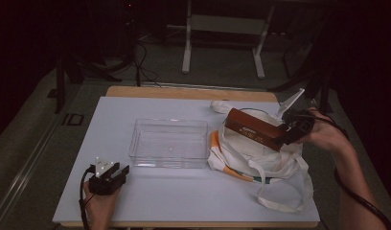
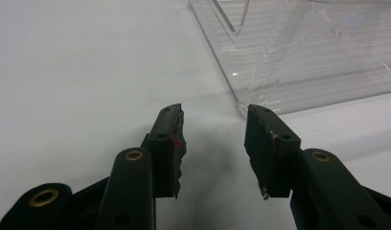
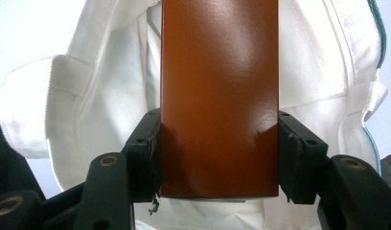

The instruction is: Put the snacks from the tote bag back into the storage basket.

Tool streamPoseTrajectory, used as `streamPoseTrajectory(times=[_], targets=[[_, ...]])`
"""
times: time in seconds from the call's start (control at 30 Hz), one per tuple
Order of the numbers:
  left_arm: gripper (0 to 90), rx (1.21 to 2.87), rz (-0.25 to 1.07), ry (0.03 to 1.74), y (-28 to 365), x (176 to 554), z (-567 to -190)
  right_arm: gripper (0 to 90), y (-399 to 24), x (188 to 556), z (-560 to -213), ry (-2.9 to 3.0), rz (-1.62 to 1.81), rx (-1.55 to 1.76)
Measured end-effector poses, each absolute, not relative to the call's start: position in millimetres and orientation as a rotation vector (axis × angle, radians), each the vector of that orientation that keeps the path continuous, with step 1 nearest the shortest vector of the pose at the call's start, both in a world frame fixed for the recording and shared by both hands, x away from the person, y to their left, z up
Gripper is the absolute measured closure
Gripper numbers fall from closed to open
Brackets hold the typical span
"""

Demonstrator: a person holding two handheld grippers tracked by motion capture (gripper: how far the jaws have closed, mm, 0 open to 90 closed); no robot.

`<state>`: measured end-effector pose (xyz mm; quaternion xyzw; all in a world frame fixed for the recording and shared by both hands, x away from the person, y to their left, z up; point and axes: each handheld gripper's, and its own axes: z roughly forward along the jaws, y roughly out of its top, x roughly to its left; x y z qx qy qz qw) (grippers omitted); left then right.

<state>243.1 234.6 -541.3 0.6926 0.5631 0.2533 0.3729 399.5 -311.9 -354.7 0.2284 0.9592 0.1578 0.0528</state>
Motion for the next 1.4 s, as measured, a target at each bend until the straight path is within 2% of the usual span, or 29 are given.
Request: streamPoseTrajectory(times=[0.6, 1.4], targets=[[58.2, 1.769, 0.648, 1.444, 235, 243, -541, 43.2, -293, 397, -335, 2.916, 0.54, 0.596], [58.2, 1.766, 0.647, 1.443, 235, 243, -541, 43.2, -249, 402, -337, 2.961, 0.576, 0.451]])
